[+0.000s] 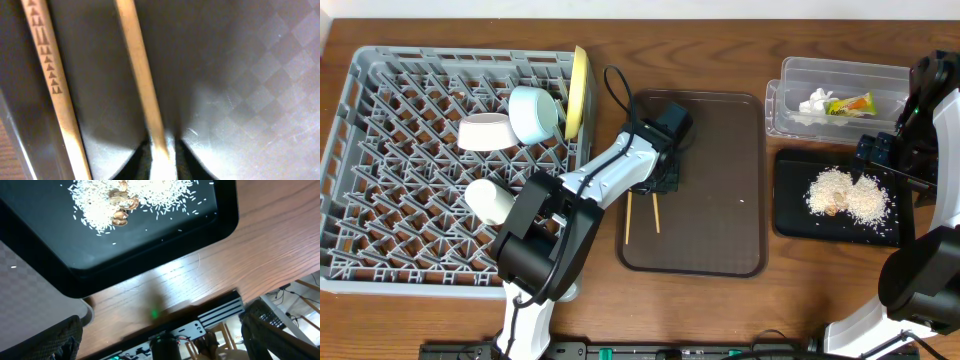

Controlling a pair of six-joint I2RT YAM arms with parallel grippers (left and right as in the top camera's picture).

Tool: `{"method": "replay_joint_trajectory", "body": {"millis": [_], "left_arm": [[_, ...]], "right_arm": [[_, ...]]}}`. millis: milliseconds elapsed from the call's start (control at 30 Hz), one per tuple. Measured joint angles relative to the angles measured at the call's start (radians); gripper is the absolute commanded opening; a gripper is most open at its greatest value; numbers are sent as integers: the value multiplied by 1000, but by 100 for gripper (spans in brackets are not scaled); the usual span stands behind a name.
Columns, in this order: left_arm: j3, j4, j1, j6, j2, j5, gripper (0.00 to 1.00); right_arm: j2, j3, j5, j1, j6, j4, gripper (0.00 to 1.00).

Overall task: Sort waste into correct bins and load items into the dishwasher
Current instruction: 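Carry the chopstick with the left gripper to the rack's right edge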

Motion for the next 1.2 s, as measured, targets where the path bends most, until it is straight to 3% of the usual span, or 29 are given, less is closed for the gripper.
{"method": "replay_joint_trajectory", "body": {"millis": [133, 467, 767, 967, 1200], "left_arm": [[0, -1, 0, 1, 0, 2, 6], [-4, -22, 0, 27, -32, 11, 6], [-11, -201, 16, 124, -350, 15, 6], [-11, -361, 120, 192, -527, 10, 6], [-11, -499, 288, 219, -577, -40, 6]], "right_arm": [[0, 0, 0, 0, 0, 0, 99], [0, 0, 0, 0, 0, -1, 99], [0, 0, 0, 0, 0, -1, 99], [0, 0, 0, 0, 0, 0, 99], [0, 0, 0, 0, 0, 0, 99]]}}
